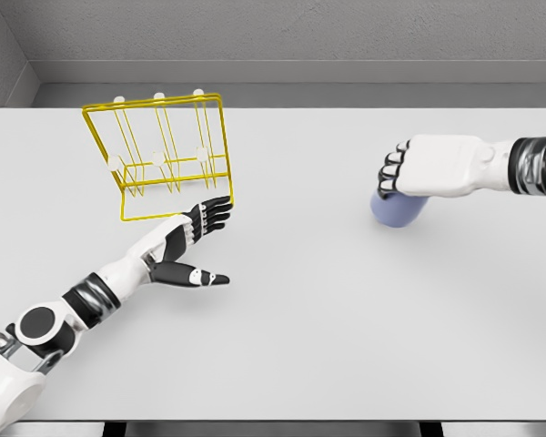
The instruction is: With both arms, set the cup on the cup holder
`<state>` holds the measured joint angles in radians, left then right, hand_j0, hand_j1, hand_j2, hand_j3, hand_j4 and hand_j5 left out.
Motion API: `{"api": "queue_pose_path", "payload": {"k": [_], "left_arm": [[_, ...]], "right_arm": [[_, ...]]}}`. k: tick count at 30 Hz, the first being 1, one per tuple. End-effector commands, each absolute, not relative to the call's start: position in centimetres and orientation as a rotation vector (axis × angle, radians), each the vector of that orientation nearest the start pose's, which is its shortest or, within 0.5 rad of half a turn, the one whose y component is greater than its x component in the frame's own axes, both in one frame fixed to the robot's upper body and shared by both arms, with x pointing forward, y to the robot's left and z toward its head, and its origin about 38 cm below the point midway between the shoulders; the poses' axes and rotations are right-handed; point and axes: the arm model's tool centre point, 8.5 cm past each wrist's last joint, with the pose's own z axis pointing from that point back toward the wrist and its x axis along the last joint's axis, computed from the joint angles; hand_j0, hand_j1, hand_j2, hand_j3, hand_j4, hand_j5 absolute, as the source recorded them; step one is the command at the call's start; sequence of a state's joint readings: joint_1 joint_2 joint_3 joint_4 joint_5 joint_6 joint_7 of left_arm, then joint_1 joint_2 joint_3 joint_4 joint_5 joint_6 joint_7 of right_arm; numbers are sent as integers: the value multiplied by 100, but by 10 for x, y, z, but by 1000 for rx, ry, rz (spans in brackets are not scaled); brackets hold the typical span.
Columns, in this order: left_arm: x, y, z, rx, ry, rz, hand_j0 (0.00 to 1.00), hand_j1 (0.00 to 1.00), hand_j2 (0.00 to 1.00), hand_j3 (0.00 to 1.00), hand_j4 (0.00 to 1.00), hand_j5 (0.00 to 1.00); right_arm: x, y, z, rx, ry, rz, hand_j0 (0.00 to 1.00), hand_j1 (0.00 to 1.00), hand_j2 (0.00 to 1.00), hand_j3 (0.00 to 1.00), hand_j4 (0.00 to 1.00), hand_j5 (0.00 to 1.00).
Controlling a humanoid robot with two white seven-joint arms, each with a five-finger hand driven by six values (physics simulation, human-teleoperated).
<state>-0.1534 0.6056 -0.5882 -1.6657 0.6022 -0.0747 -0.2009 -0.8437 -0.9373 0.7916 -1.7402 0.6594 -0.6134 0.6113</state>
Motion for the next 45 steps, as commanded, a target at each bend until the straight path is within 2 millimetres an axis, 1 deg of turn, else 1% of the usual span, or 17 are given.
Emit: {"api": "queue_pose_path", "payload": {"k": [1, 2, 7, 9, 12, 14, 19, 24, 32, 33, 34, 35, 38, 41, 42, 43, 45], "left_arm": [[349, 222, 87, -502, -1412, -612, 100, 100, 100, 100, 100, 100], [349, 221, 87, -503, -1412, -611, 100, 100, 100, 100, 100, 100], [350, 218, 86, -512, -1416, -604, 100, 100, 100, 100, 100, 100], [350, 218, 86, -511, -1415, -604, 100, 100, 100, 100, 100, 100], [350, 218, 86, -510, -1414, -603, 100, 100, 100, 100, 100, 100], [350, 218, 86, -510, -1416, -604, 100, 100, 100, 100, 100, 100], [350, 218, 87, -511, -1418, -602, 100, 100, 100, 100, 100, 100], [350, 218, 87, -511, -1418, -602, 100, 100, 100, 100, 100, 100], [352, 218, 89, -510, -1425, -604, 100, 100, 100, 100, 100, 100], [352, 218, 89, -510, -1425, -604, 100, 100, 100, 100, 100, 100], [352, 217, 89, -511, -1424, -603, 100, 100, 100, 100, 100, 100], [352, 217, 89, -513, -1426, -602, 100, 100, 100, 100, 100, 100], [352, 216, 88, -515, -1424, -602, 100, 100, 100, 100, 100, 100], [352, 216, 88, -514, -1424, -603, 100, 100, 100, 100, 100, 100], [352, 216, 89, -515, -1426, -602, 100, 100, 100, 100, 100, 100], [352, 216, 88, -514, -1425, -601, 100, 100, 100, 100, 100, 100], [352, 216, 88, -514, -1425, -601, 100, 100, 100, 100, 100, 100]], "right_arm": [[402, -253, 276, 790, 1292, -2909, 52, 52, 52, 52, 52, 52], [402, -250, 274, 774, 1305, -2907, 52, 52, 52, 52, 52, 52], [401, -218, 271, 680, 1421, -2839, 52, 52, 52, 52, 52, 52], [399, -208, 266, 638, 1455, -2823, 52, 52, 52, 52, 52, 52], [396, -187, 259, 570, 1502, -2788, 52, 52, 52, 52, 52, 52], [394, -178, 256, 545, 1525, -2773, 52, 52, 52, 52, 52, 52], [391, -164, 251, 496, 1540, -2752, 52, 52, 52, 52, 52, 52], [385, -144, 242, 422, 1555, -2726, 52, 52, 52, 52, 52, 52], [383, -134, 241, 399, 1575, -2703, 53, 53, 53, 53, 53, 53], [383, -134, 241, 395, 1572, -2704, 56, 56, 56, 56, 56, 56], [381, -133, 238, 383, 1565, -2708, 81, 81, 81, 81, 81, 81], [381, -133, 238, 383, 1565, -2708, 100, 100, 100, 100, 100, 100], [382, -133, 238, 387, 1564, -2707, 100, 100, 100, 100, 100, 100], [384, -136, 244, 413, 1579, -2701, 100, 100, 100, 100, 100, 100], [388, -140, 252, 449, 1599, -2690, 100, 100, 100, 100, 100, 100], [394, -147, 269, 503, 1662, -2662, 100, 100, 100, 100, 100, 100], [396, -162, 294, 464, 1839, -2613, 100, 100, 100, 100, 100, 100]]}}
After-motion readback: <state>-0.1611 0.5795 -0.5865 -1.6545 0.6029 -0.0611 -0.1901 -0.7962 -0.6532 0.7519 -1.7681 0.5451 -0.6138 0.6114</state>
